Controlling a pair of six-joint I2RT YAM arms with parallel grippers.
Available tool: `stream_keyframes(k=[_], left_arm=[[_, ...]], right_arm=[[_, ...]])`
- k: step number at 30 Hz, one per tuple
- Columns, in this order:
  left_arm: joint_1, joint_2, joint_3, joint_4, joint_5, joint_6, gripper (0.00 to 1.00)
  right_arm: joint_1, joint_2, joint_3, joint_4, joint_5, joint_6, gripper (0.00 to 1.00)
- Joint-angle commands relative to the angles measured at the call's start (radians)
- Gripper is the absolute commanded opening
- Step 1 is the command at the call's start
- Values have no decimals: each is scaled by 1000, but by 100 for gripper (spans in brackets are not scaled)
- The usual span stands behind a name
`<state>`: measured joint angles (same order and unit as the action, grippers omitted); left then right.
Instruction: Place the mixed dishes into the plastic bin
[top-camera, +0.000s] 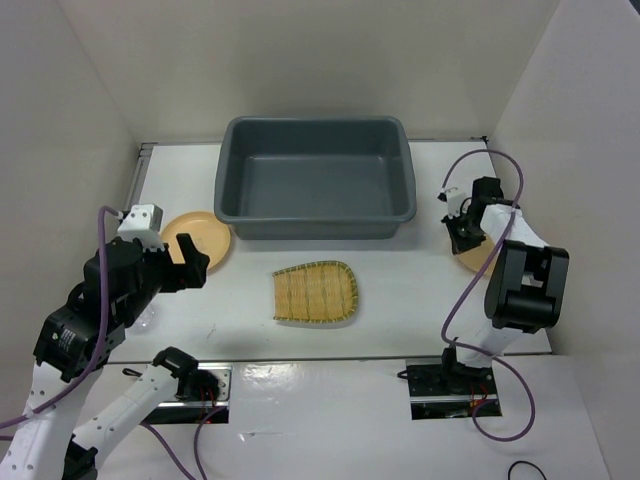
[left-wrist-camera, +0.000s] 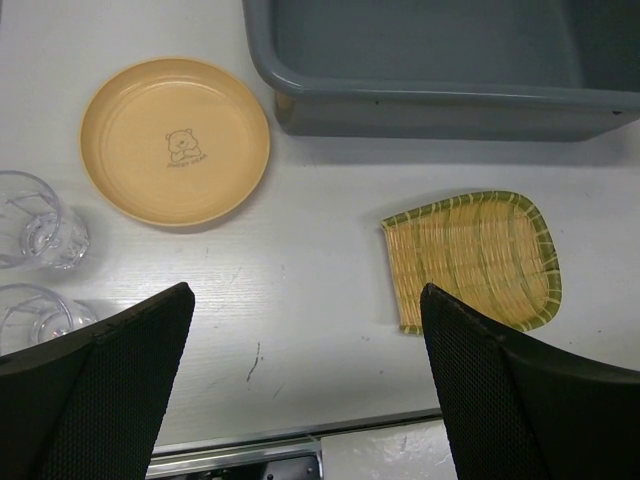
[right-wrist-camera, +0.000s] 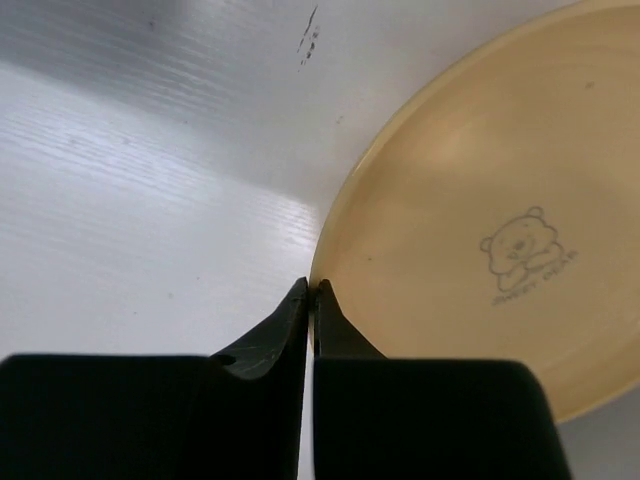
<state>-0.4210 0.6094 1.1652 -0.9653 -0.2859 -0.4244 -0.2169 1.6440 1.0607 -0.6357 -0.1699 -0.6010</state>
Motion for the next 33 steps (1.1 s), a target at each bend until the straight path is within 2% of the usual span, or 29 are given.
stream_keyframes(k=[1,9,16,21,25,30,33], left_arm=[[-1,-8,1,37,-25,-13,100],[-1,-26,-9,37,-58,-22,100],[-1,-26,-9,37,-68,-22,100],[-1,-26,-9,37,-99,-53,100],[-1,-8,-9,28,-122,-73,100],[-1,1,-9,19,-131,-82,100],[-1,1,-9,19,-131,-82,100]], right_arm=[[11,-139,87,-123,-46,55,0],[117,-306,274,-237,-25,108,0],[269,-293,553,-291,30,207,0],[530,-172,706,-289,79,242,0],[573,-5,835,-289,52,242,0],[660,228,973,-248,115,204,0],[660,344,1123,-309,106,195,0]])
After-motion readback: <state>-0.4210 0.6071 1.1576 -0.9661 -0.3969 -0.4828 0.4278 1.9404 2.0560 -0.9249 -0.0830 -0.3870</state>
